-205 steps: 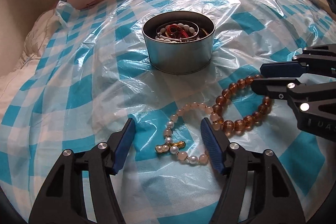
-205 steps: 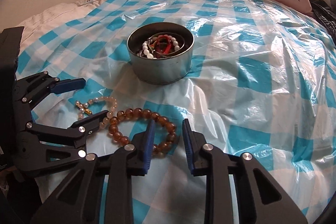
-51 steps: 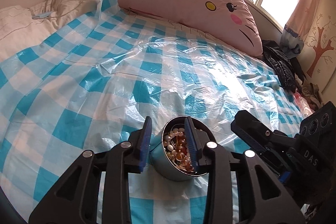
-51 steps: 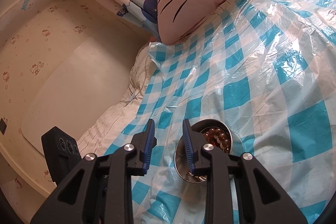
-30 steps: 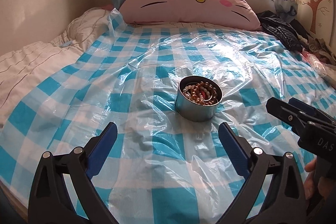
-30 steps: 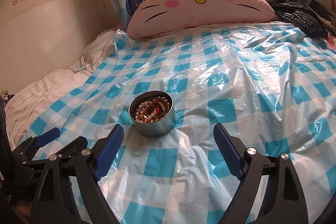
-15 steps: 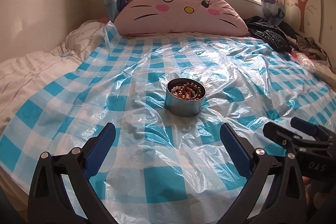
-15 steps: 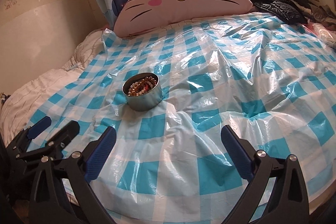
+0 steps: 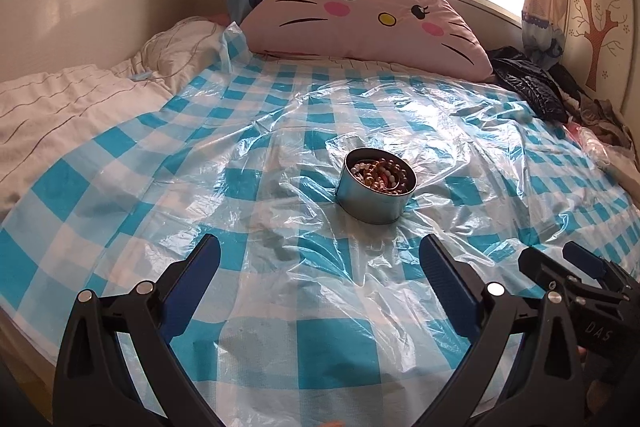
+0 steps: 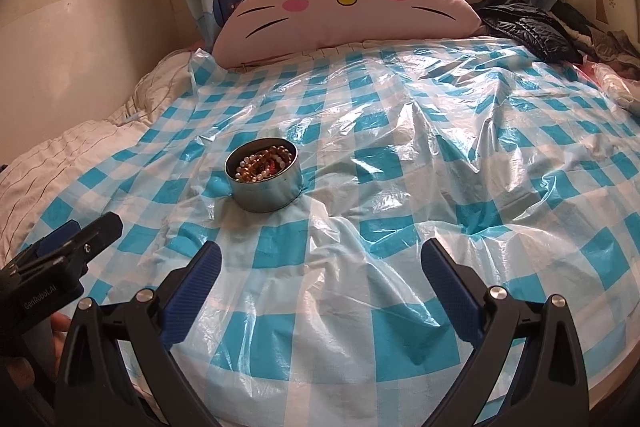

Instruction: Organize jewelry

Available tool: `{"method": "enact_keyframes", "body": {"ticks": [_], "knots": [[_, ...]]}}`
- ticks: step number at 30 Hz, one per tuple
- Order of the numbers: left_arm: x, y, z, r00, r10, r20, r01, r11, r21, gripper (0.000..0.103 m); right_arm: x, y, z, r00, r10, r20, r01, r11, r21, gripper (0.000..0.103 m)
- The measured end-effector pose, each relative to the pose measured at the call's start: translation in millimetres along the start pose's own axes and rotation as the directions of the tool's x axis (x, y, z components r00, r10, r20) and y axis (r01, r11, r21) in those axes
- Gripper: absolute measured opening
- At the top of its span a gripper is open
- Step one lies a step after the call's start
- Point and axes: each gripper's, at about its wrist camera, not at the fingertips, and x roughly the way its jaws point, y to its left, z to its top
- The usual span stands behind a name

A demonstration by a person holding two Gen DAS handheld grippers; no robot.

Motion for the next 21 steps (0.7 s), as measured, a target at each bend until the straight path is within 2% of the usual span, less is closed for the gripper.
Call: {"method": "enact_keyframes", "body": {"ticks": [3, 8, 21], "knots": [[1.3, -8.1, -0.6, 1.000, 0.020, 0.006, -0.020, 0.999, 0.041, 0.096, 3.6, -7.3, 2.6, 1.000, 0.004, -0.014, -0.003, 0.999, 0.035, 0.096], [3.6, -17.7, -2.9, 0.999, 0.037, 0.011, -0.038, 0.995, 0.096, 0.096, 7.0, -6.1, 3.6, 1.000, 0.011, -0.026, -0.010, 1.000, 0.028, 0.096], [6.0, -18.4, -4.1, 0.999, 0.038, 0.003, -0.038, 0.994, 0.104, 0.096, 7.5, -5.0, 3.8, 1.000, 0.016, -0.023, -0.015, 0.999, 0.030, 0.096]]}}
